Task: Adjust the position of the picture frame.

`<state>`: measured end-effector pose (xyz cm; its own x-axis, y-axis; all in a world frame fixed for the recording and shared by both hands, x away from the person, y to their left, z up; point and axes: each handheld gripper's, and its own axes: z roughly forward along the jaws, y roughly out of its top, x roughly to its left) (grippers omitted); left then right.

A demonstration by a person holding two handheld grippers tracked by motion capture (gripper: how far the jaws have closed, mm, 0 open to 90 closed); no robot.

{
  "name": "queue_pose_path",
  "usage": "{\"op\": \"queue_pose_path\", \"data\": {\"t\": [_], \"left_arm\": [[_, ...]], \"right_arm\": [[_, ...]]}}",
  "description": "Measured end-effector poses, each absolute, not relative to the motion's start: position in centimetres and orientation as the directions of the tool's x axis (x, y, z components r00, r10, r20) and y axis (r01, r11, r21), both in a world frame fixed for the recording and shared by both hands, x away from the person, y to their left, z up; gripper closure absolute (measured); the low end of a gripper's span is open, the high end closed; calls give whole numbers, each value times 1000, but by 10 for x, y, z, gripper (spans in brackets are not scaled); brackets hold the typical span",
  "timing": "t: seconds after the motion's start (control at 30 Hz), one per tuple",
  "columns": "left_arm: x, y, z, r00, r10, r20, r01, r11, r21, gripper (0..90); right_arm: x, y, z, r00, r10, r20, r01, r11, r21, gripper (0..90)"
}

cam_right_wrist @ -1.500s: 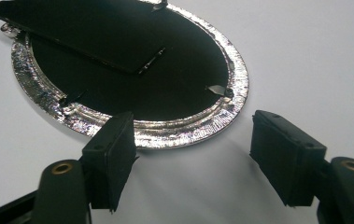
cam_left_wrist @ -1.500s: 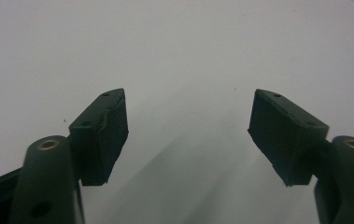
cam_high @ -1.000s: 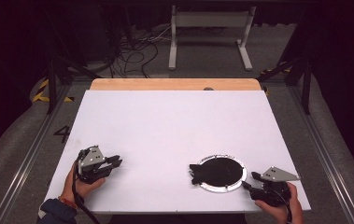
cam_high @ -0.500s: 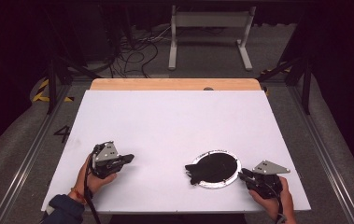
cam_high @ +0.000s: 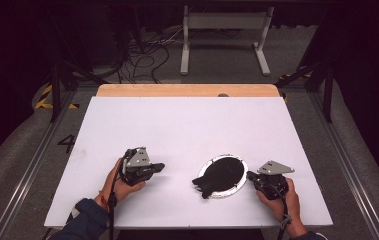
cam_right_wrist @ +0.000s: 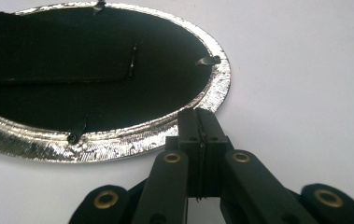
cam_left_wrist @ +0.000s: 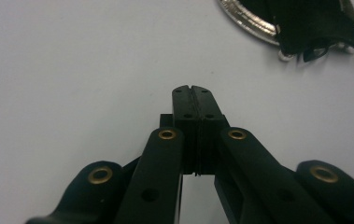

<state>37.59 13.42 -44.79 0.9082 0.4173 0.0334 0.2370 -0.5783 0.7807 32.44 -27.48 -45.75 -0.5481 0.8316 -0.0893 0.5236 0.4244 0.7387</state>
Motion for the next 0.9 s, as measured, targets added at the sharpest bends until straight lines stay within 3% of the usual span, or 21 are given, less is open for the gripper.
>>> {"op": "queue_pose_path", "data": {"t": [0.5,0.9], "left_arm": [[375,75,-451,942,334,41,178,-598,782,900],[370,60,-457,950,309,47,168,-632,757,898]], "right_arm": [[354,-252,-458,-550,830,-89,522,425,740,900],[328,-247,-457,-590,803,-84,511,452,731,900]]}}
